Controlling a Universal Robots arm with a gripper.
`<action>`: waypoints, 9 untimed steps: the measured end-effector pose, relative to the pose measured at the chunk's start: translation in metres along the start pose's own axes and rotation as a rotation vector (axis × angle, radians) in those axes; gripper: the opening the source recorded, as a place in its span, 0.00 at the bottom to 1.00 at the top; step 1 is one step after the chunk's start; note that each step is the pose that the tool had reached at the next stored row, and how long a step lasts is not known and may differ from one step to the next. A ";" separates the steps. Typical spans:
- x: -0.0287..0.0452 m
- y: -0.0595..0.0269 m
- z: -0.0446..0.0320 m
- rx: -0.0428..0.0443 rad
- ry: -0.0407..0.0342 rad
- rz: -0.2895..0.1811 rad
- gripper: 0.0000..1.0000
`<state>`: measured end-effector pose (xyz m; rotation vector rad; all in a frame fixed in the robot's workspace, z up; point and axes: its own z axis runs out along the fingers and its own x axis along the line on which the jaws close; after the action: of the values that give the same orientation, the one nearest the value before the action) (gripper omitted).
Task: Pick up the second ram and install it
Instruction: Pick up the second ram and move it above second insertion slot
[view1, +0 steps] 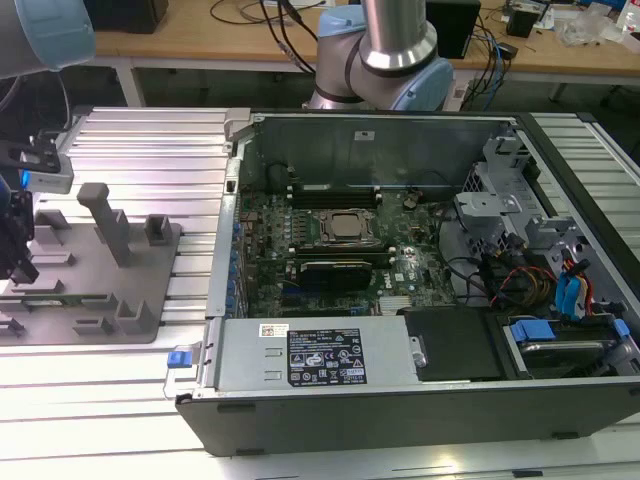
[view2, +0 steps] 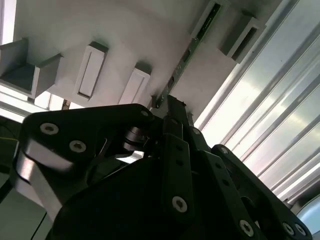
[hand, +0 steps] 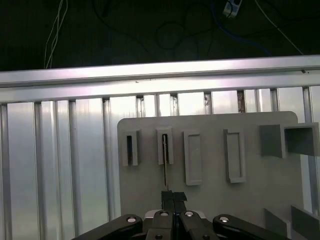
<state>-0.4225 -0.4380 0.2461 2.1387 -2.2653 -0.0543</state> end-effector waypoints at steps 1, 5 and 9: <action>0.0005 -0.0007 0.0018 -0.0001 0.0001 0.000 0.08; 0.0012 -0.0012 0.0100 -0.0001 0.0001 0.000 0.08; 0.0014 -0.0015 0.0157 0.0001 0.0019 0.000 0.08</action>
<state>-0.4217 -0.4394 0.2303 2.1377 -2.2645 -0.0521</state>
